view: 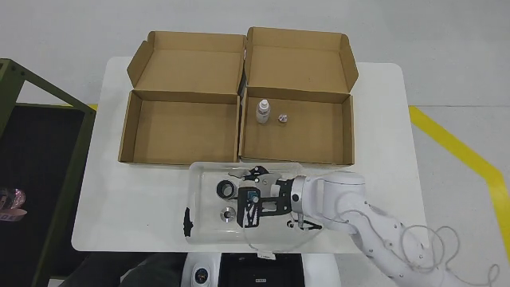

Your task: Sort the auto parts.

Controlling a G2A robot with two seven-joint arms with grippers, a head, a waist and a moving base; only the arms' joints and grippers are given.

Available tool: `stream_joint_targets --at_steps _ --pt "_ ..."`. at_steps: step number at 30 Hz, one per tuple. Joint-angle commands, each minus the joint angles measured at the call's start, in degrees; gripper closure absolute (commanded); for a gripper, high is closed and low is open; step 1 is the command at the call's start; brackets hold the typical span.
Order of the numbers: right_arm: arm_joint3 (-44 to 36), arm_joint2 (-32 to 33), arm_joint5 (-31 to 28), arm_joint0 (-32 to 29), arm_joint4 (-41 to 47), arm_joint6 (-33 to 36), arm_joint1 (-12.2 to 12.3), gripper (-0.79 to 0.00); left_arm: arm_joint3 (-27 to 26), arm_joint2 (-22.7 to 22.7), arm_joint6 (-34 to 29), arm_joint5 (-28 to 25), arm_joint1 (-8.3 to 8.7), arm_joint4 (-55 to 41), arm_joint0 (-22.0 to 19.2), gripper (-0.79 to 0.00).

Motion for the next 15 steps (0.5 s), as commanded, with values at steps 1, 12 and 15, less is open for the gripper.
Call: stream_joint_targets --at_steps 1,12,15 --pt "0.83 -1.59 0.31 0.48 -0.61 -0.20 -0.36 -0.382 0.00 0.00 0.00 0.00 0.00 0.00 0.00 -0.785" --pt "5.96 -6.97 2.09 3.77 -3.05 -0.41 -2.26 -0.422 0.00 0.00 0.00 0.00 0.00 0.00 0.00 -0.785" --pt "7.28 -7.50 2.53 4.56 -3.14 -0.40 -2.66 -0.453 0.00 0.00 0.00 0.00 0.00 0.00 0.00 -0.785"
